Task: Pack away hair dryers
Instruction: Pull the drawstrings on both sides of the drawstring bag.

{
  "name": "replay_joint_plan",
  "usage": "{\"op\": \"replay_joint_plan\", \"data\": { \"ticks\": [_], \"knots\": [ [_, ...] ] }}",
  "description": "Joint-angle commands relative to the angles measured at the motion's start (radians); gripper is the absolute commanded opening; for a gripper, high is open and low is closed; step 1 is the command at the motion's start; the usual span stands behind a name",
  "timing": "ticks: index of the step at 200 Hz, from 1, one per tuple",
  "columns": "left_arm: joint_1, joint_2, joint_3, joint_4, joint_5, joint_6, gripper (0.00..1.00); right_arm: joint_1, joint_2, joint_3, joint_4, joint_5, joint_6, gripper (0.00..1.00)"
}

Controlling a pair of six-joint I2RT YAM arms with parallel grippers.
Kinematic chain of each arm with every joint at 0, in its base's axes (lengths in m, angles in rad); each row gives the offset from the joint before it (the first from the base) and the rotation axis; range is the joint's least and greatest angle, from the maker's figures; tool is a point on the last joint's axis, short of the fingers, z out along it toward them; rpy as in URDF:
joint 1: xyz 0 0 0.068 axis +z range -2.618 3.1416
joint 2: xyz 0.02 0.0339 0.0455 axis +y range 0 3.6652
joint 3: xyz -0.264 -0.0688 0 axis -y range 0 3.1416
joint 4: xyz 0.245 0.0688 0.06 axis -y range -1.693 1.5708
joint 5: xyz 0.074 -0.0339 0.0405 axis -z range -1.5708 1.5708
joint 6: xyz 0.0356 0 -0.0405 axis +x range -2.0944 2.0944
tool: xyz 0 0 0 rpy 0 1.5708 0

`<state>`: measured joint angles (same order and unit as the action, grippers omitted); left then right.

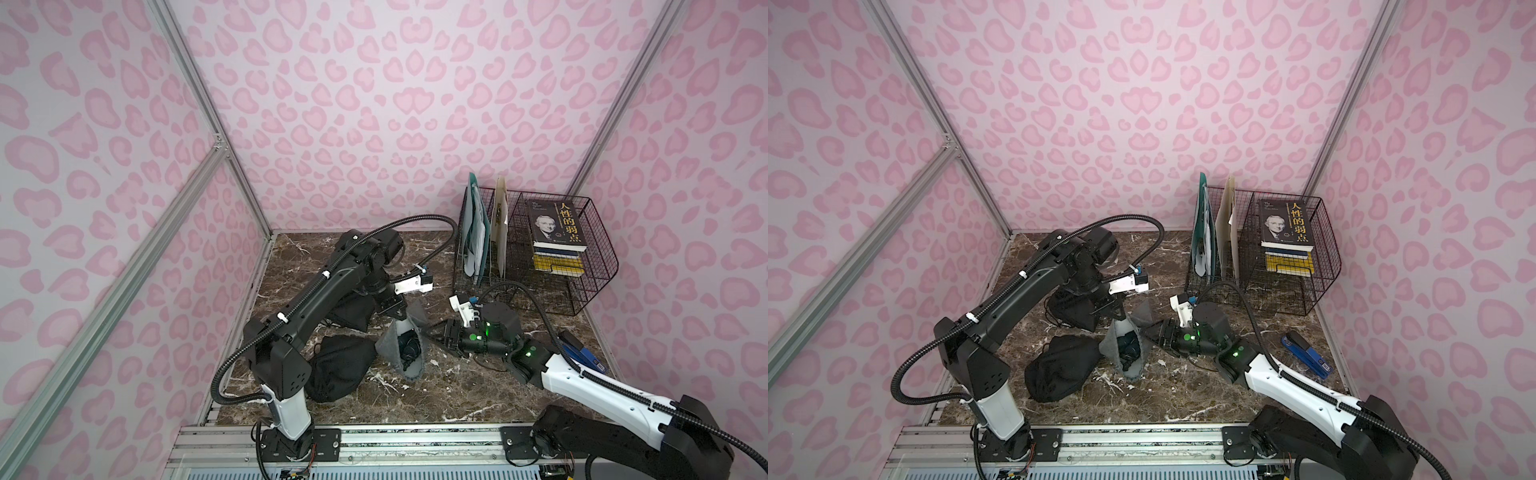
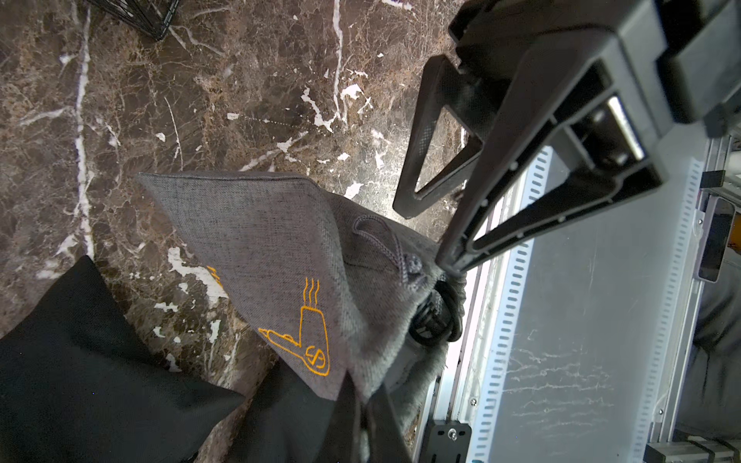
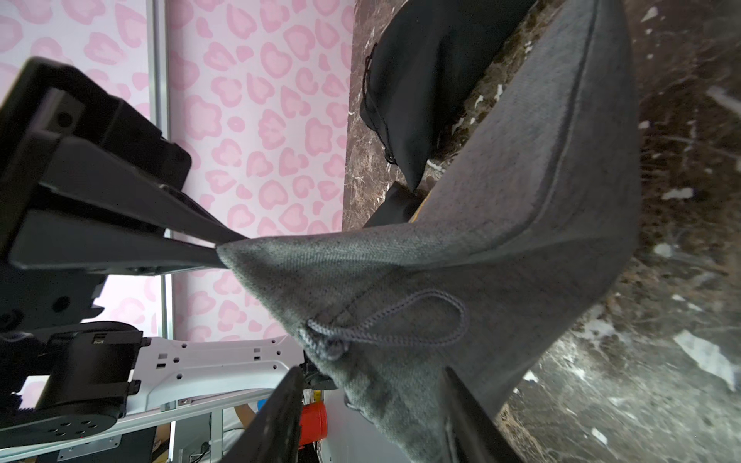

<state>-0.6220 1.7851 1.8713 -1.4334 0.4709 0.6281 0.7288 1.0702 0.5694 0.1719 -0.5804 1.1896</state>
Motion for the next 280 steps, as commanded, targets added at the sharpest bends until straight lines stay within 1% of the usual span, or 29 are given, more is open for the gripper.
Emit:
{"op": "replay_joint_plan", "data": {
  "ticks": [1, 44, 111, 178, 209, 280],
  "knots": [
    [0.002, -0.003, 0.012, 0.016, 0.007, 0.013, 0.01, 0.003, 0.014, -0.015, 0.106, -0.021, 0.035, 0.54],
    [0.001, -0.005, 0.011, 0.016, 0.008, 0.013, 0.01, 0.003, 0.036, -0.032, 0.179, -0.024, 0.071, 0.55],
    [0.001, -0.008, 0.008, 0.021, 0.022, 0.011, 0.01, -0.002, 0.046, -0.04, 0.231, -0.003, 0.108, 0.55],
    [0.001, -0.015, 0.008, 0.022, 0.021, 0.013, 0.01, -0.001, 0.09, -0.071, 0.356, -0.025, 0.175, 0.55],
    [0.001, -0.016, 0.005, 0.023, 0.031, 0.013, 0.01, -0.002, 0.111, -0.077, 0.41, -0.017, 0.202, 0.54],
    [0.001, -0.039, -0.034, 0.035, 0.031, 0.019, 0.01, -0.004, 0.167, -0.105, 0.542, 0.017, 0.271, 0.5]
  ]
}}
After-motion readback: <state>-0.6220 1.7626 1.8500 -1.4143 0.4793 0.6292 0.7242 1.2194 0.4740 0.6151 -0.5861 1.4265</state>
